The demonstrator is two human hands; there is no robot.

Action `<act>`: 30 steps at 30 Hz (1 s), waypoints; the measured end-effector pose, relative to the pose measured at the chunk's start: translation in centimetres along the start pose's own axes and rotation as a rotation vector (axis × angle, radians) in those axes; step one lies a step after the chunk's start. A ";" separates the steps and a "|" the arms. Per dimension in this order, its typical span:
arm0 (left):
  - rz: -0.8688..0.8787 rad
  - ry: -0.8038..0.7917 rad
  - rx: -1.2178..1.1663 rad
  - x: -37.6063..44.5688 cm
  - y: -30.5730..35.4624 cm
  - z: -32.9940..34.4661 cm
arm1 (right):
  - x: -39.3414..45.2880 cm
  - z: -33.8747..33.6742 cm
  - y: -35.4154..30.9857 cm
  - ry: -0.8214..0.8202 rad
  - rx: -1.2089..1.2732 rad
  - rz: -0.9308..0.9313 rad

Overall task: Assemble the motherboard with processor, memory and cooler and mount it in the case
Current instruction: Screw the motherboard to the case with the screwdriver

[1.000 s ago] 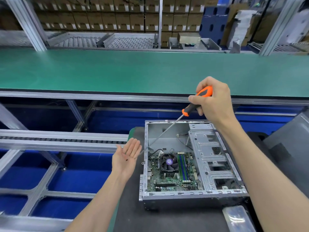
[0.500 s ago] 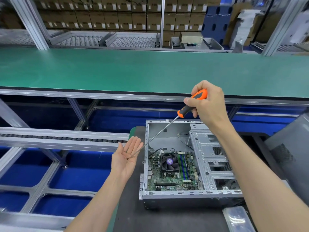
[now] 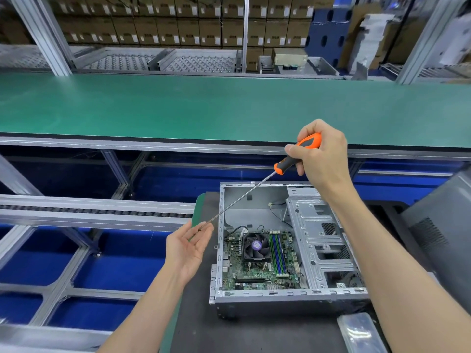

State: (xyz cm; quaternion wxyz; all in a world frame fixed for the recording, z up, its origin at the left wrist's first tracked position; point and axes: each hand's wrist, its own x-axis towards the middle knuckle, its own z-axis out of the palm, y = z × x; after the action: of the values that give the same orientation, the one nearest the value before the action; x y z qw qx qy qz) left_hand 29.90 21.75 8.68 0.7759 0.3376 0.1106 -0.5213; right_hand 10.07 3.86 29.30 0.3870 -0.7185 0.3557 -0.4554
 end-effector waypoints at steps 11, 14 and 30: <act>0.049 0.061 0.053 0.6 -0.5 0.2 | 0.3 0.1 0.6 0.042 -0.029 -0.006; 0.049 0.072 0.090 0.8 -0.6 0.1 | 0.4 0.0 0.8 0.049 -0.030 -0.004; 0.136 0.061 0.157 1.9 0.7 -1.4 | 0.5 0.6 2.7 -0.055 0.024 0.031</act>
State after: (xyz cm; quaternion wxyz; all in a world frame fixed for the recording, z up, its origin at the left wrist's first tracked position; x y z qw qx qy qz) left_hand 31.61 21.39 6.93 0.7769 0.4199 0.0697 -0.4639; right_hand 10.34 2.34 26.99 0.4123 -0.7205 0.3506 -0.4335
